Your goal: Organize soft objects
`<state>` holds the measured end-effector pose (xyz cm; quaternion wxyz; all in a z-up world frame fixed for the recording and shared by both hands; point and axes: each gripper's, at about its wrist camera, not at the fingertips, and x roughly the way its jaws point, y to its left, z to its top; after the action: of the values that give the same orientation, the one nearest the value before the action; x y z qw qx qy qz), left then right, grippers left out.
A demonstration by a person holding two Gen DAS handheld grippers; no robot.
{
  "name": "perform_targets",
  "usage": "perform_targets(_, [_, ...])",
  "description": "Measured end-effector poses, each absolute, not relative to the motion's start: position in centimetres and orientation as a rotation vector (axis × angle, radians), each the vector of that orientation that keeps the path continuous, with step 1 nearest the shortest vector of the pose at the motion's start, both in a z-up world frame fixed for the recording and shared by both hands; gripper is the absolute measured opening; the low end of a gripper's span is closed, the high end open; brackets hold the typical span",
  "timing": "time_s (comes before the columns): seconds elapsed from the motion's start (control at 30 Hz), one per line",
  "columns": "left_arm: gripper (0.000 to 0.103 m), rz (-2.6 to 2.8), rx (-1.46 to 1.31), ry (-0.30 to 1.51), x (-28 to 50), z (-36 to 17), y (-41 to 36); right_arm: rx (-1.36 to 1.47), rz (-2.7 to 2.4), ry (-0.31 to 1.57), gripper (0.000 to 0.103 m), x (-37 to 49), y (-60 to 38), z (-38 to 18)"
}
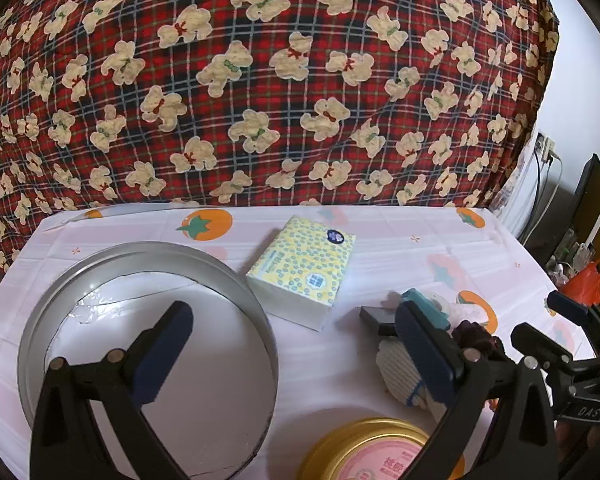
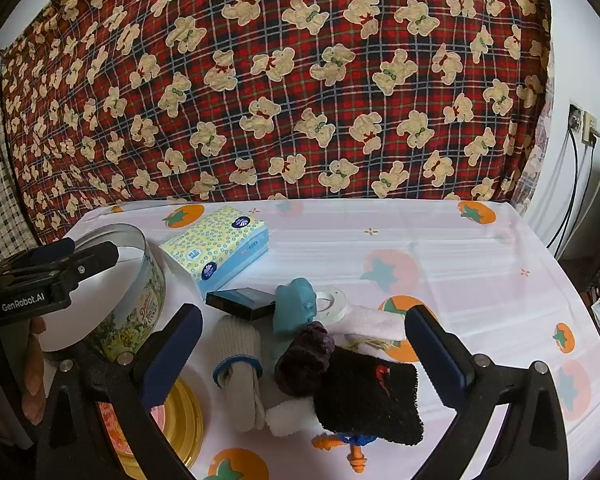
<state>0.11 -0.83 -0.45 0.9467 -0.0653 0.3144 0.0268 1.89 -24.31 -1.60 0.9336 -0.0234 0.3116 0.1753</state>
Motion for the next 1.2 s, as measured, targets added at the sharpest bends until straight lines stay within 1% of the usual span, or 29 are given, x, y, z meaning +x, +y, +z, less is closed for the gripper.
perform_targets(0.47, [0.103, 0.052, -0.121, 0.649, 0.0, -0.6, -1.7, -0.039, 0.352, 0.641, 0.102, 1.7, -24.9, -1.8])
perform_targets(0.93, [0.103, -0.005, -0.102, 0.7, 0.9, -2.2, -4.0, 0.041, 0.263, 0.667, 0.102, 2.2, -30.2, -2.9])
perform_targets(1.2, [0.103, -0.026, -0.109, 0.729, 0.8, -3.3, -3.9, 0.065, 0.224, 0.694, 0.102, 1.9, -32.7, -4.2])
